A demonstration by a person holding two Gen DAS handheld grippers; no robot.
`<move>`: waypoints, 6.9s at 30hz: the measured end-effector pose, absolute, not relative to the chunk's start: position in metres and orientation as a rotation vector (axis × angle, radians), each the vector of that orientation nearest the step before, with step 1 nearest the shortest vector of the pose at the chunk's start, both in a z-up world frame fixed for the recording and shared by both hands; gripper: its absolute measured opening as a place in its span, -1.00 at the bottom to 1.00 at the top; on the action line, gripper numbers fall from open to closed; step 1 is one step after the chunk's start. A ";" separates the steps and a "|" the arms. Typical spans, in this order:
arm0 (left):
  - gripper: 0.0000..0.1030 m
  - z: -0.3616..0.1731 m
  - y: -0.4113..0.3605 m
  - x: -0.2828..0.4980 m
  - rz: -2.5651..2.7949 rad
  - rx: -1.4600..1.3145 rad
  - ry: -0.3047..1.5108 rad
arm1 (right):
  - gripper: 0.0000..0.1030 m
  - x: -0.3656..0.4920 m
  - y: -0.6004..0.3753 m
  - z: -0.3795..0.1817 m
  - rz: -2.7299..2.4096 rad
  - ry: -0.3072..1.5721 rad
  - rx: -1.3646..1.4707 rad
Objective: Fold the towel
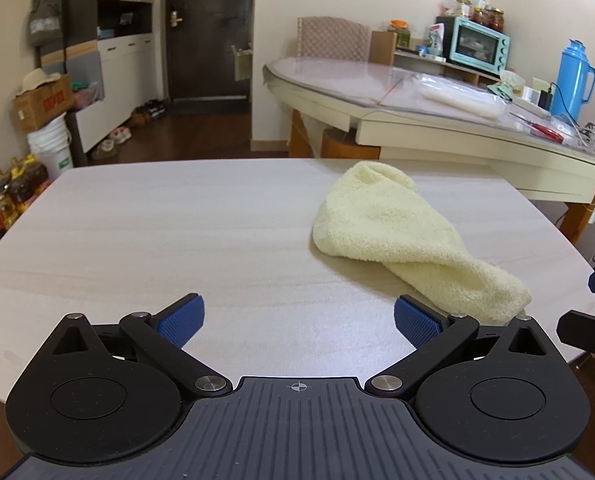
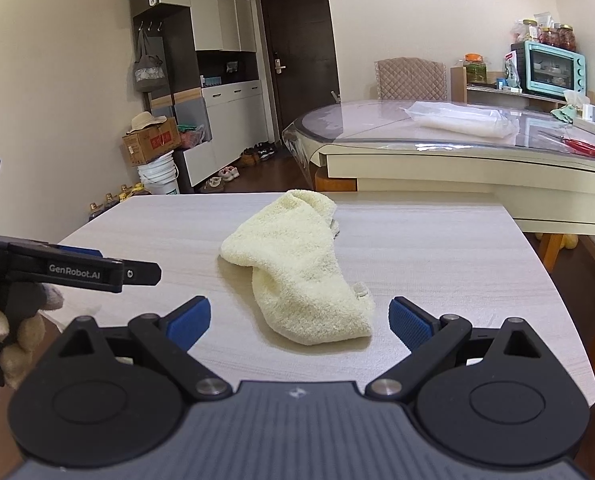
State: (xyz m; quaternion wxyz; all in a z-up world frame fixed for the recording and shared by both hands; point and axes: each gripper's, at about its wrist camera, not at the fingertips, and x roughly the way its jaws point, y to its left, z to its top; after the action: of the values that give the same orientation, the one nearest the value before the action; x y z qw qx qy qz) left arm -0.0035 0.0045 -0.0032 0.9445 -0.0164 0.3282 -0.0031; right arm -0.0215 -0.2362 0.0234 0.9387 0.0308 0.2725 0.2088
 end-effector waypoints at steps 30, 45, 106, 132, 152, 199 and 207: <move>1.00 -0.024 0.029 0.044 -0.059 0.018 0.722 | 0.59 0.017 -0.208 0.016 0.495 0.579 -0.081; 1.00 -0.038 0.035 0.076 -0.180 0.125 0.733 | -0.58 0.058 -0.155 -0.001 0.592 0.587 -0.305; -0.14 0.004 0.098 0.063 -0.694 0.384 0.900 | 0.08 0.088 -0.211 0.007 0.663 0.621 -0.101; 0.03 0.005 0.080 0.170 -0.694 0.330 0.769 | -0.83 0.135 -0.188 -0.003 0.553 0.597 -0.178; -0.88 -0.030 -0.005 0.176 -0.759 0.490 0.741 | -0.83 0.007 -0.167 -0.013 0.626 0.242 -0.789; -0.67 -0.006 0.037 0.132 -0.753 0.434 0.661 | -0.75 -0.023 -0.226 0.036 0.692 0.211 -0.535; -0.27 -0.010 0.005 0.163 -0.920 0.442 0.768 | -0.75 -0.059 -0.232 0.019 0.769 0.313 -0.566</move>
State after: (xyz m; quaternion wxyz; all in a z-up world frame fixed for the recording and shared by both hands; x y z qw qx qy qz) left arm 0.1634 0.0053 -0.0095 0.8028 0.2064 0.3585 -0.4293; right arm -0.0585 -0.2322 0.0191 0.8764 -0.2713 0.1501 0.3686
